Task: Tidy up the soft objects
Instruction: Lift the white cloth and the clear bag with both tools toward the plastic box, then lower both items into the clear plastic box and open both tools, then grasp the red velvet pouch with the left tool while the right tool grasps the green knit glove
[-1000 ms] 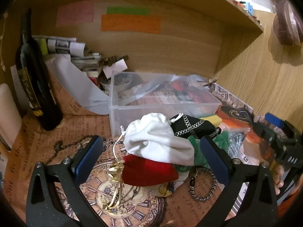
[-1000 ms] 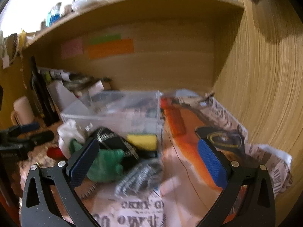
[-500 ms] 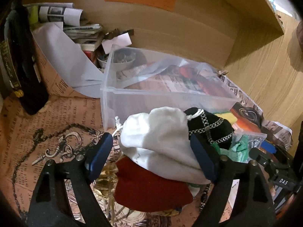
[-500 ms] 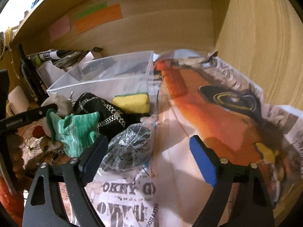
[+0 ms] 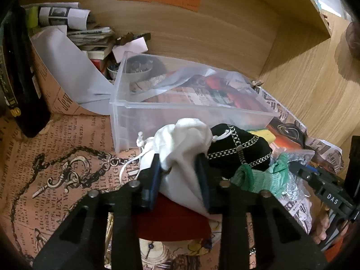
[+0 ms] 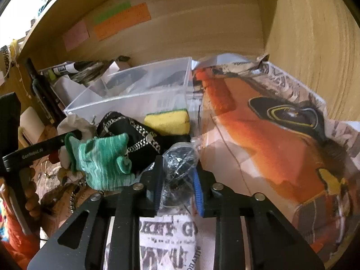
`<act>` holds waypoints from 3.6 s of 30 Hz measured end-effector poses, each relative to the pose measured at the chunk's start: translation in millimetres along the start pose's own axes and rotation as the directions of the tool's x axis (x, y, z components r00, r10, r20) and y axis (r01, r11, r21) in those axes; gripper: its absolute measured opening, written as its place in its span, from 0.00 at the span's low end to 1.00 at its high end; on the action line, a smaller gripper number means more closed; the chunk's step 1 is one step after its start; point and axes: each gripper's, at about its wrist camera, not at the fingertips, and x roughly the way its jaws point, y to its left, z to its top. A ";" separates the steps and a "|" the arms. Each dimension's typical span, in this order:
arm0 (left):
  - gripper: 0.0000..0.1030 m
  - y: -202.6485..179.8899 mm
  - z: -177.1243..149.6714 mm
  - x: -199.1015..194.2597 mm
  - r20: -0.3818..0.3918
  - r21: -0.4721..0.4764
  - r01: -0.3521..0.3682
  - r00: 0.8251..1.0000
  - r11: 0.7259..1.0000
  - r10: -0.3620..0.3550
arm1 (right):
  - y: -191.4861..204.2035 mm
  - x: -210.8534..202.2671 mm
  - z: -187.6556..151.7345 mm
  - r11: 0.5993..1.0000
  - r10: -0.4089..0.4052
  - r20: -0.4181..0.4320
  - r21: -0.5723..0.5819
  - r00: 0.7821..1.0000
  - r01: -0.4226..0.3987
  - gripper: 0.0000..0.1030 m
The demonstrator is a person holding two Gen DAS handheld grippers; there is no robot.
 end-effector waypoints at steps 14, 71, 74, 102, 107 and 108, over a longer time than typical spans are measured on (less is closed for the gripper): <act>0.24 -4.9 20.7 -50.4 0.157 0.036 0.009 0.988 0.999 -0.014 | 7.5 -36.8 33.5 0.999 -0.012 0.167 -0.034 0.986 0.018 0.16; 0.41 -1.6 104.2 80.7 -0.060 0.136 -0.086 0.994 0.987 0.094 | 56.0 124.4 117.8 0.970 -0.005 -0.115 -0.243 0.993 -0.023 0.19; 0.55 -2.9 103.4 75.3 -0.035 0.136 -0.097 0.994 0.986 0.103 | 56.8 119.9 119.0 0.969 -0.004 -0.102 -0.245 0.995 -0.021 0.41; 0.89 -4.1 63.5 -53.5 0.183 0.132 -0.056 0.983 0.990 0.031 | 73.3 -9.3 89.1 0.965 0.093 0.179 -0.259 0.979 -0.044 0.81; 0.89 4.8 41.0 -50.3 0.130 0.101 -0.051 0.991 0.994 0.038 | 73.1 -8.5 65.5 0.969 0.103 0.135 -0.236 0.985 -0.069 0.81; 0.89 6.9 36.2 -48.9 0.117 0.094 -0.050 0.992 0.994 0.039 | 73.6 -6.8 59.9 0.970 0.105 0.121 -0.230 0.987 -0.075 0.81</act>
